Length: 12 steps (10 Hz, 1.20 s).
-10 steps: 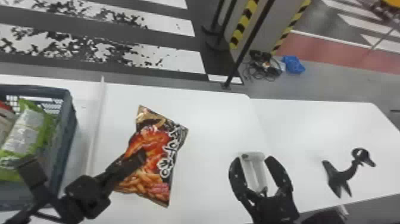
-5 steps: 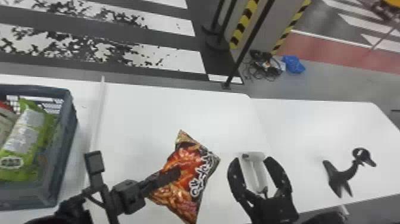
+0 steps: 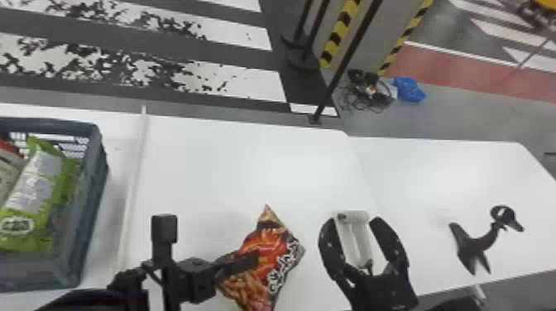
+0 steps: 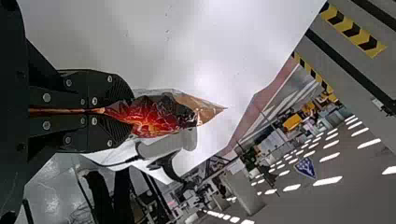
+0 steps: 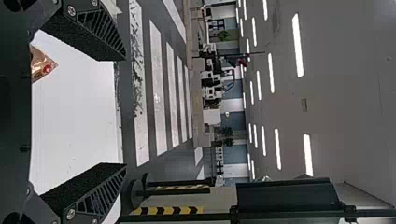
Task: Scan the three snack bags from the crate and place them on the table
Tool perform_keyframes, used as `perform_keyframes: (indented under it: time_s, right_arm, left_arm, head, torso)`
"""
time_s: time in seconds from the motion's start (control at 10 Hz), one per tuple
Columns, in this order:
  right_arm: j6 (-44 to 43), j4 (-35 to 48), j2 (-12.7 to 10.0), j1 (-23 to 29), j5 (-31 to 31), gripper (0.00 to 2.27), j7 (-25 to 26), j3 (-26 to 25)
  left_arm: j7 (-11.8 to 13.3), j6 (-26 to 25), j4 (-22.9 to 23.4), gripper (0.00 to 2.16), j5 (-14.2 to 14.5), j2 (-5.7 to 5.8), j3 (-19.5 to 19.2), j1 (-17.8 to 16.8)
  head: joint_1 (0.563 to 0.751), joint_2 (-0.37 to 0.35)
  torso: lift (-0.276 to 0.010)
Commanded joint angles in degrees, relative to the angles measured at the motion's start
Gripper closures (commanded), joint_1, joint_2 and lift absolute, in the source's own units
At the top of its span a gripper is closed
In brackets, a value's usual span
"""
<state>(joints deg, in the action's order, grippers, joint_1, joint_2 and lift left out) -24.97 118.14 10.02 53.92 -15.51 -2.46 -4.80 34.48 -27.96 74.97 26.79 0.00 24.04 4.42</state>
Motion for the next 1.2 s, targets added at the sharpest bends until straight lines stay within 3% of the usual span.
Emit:
perform_keyframes:
  time_s: [0.0,0.1,0.2,0.4,0.6,0.8,0.9,1.1]
  right_arm:
    - [-0.91,-0.27,0.09,0.13,-0.4,0.12,-0.08,-0.39]
    - [-0.91,-0.27,0.09,0.13,-0.4,0.12,-0.08,-0.48]
    - [-0.91,-0.27,0.09,0.22,-0.4,0.12,-0.08,-0.48]
    - [-1.62,-0.36,0.09,0.48,-0.4,0.12,-0.08,-0.39]
    - [-2.32,-0.19,0.09,0.83,-0.4,0.12,-0.08,-0.48]
    - [-3.02,-0.19,0.09,1.27,-0.4,0.12,-0.08,-0.83]
    - [-3.2,-0.19,0.18,1.36,-0.4,0.12,-0.08,-0.83]
    - [-3.2,-0.27,0.18,1.36,-0.4,0.12,-0.08,-0.74]
  left_arm:
    - [-1.7,2.86,-0.88,1.48,-0.16,-0.15,0.75,-0.55]
    - [-2.84,5.68,-0.88,0.36,-1.83,-0.15,1.1,-0.82]
    - [-3.99,5.15,-0.79,0.0,-3.15,-0.15,1.45,-1.61]
    - [-6.18,4.27,-0.7,0.03,-5.43,-0.15,2.24,-2.49]
    - [-10.4,1.81,2.64,0.03,-10.53,-0.15,4.09,-2.84]
    - [-22.79,-4.87,10.73,0.03,-21.87,-0.15,9.45,-1.52]
    - [-26.4,-3.99,13.98,0.03,-23.71,-0.15,9.98,0.06]
    - [-30.09,6.56,21.1,0.03,-23.89,-0.15,7.52,5.51]
  head:
    - [0.695,-0.35]
    - [0.695,-0.35]
    - [0.695,-0.35]
    - [0.695,-0.35]
    - [0.695,-0.35]
    - [0.695,-0.35]
    - [0.695,-0.35]
    - [0.695,-0.35]
  torso:
    - [-0.037]
    - [-0.037]
    - [-0.037]
    - [-0.037]
    - [-0.037]
    - [-0.037]
    - [-0.037]
    - [-0.037]
